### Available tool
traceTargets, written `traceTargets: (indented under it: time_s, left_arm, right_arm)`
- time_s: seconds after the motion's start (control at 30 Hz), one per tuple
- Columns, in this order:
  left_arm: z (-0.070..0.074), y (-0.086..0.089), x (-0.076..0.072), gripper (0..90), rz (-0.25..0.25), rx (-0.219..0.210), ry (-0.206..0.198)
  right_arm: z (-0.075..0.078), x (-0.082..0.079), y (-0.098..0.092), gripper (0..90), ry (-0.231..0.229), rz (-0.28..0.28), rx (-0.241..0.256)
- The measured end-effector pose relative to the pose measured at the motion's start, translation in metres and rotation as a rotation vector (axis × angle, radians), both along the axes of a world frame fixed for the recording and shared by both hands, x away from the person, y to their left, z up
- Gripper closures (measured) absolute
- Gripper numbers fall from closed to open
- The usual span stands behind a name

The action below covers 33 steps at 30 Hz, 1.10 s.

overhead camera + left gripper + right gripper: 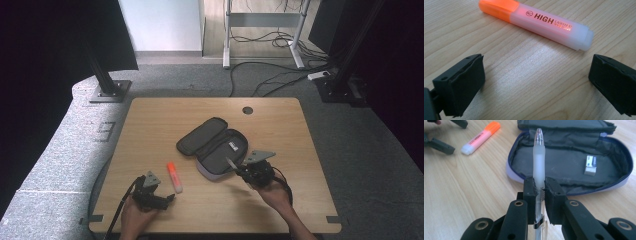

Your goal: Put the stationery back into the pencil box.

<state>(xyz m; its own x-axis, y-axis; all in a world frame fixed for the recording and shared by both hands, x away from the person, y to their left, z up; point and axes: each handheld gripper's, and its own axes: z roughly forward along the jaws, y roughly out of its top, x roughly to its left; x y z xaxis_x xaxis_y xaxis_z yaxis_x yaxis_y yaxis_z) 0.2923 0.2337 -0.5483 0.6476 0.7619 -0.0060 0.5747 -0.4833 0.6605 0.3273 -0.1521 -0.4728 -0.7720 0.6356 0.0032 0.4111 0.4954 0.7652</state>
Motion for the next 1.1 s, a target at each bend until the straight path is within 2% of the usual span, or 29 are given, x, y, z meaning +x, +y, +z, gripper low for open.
traceTargets:
  time_s: [0.37,1.1]
  left_arm:
    - [0.0,0.0,0.0,0.3,0.0,-0.001,0.001]
    - [0.0,0.0,0.0,0.3,0.001,0.001,0.0]
  right_arm:
    - [0.01,0.021,0.007,78.5,-0.007,-0.012,0.006]
    - [0.016,0.059,0.029,78.4,-0.029,-0.039,0.0]
